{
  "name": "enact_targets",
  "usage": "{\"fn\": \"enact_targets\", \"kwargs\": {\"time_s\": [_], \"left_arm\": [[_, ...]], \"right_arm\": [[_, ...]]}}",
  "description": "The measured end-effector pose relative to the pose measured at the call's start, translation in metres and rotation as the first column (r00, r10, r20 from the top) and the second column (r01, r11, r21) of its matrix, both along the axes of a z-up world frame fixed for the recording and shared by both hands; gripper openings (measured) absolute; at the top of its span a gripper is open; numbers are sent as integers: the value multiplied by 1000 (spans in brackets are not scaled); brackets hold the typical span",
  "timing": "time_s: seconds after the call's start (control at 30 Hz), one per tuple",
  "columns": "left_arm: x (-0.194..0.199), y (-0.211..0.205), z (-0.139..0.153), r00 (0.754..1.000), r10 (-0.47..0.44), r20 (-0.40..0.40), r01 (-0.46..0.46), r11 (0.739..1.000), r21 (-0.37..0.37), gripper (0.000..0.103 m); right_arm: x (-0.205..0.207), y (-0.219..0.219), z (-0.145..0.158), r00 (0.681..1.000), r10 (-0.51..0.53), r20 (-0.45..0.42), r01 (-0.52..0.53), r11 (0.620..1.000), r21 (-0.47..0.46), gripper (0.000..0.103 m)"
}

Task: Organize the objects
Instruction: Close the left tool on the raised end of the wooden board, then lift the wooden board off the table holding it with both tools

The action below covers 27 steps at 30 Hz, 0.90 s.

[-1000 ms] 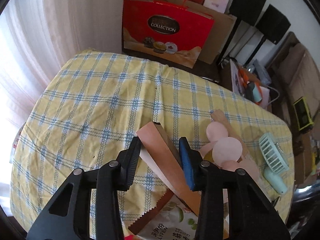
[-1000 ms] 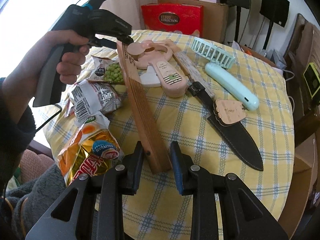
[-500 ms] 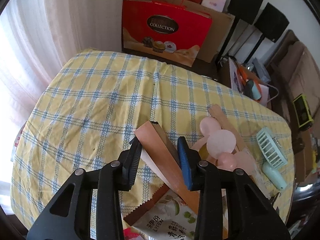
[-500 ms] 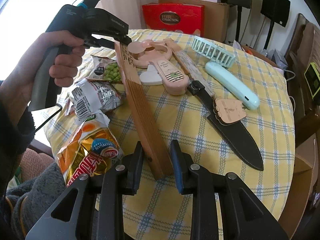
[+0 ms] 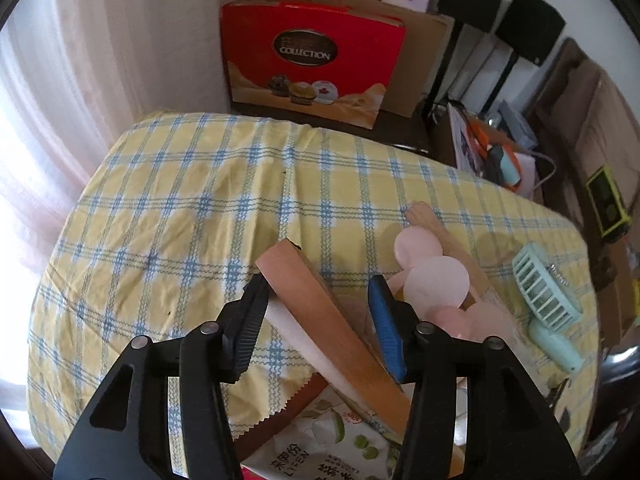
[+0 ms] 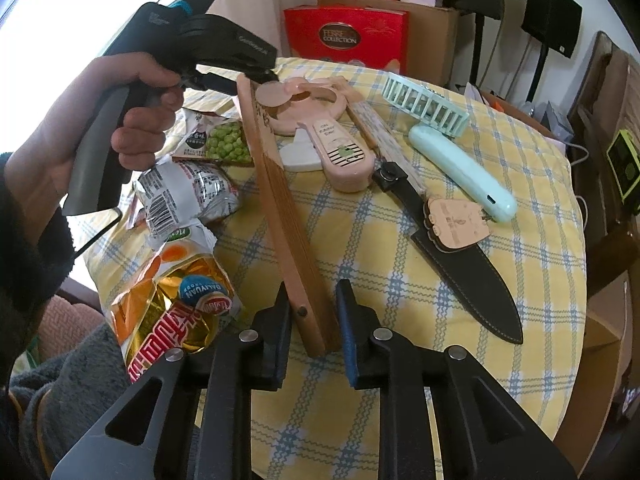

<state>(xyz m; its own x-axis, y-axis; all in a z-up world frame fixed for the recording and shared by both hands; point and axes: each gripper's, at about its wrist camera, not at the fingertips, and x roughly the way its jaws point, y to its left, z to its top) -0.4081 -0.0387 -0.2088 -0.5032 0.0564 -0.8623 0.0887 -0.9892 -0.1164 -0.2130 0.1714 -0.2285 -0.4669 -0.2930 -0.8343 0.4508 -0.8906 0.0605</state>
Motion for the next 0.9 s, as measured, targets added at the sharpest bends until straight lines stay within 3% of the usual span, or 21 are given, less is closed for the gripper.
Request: {"fn": "enact_targets", "kwargs": {"time_s": [0.03,0.23,0.57,0.9], "left_arm": [[1,0,0,1000,-1,-10,1,1000,-2,39],[4,-11,2,1000,25,-13,-24,997,68,35],[6,-12,17,998,31,-49,-27,997,68,32],[11,-14,18,998,46,-33,-43,995,87,33]], "right_arm": [[0,-1,0,1000,0,0,0,1000,0,18],[3,-10,2,1000,-12,5,11,1000,12,18],[8,-21,6,1000,-6,-16,7,999,38,17],[11,-15,14,1000,-14,-26,15,1000,27,17]]}}
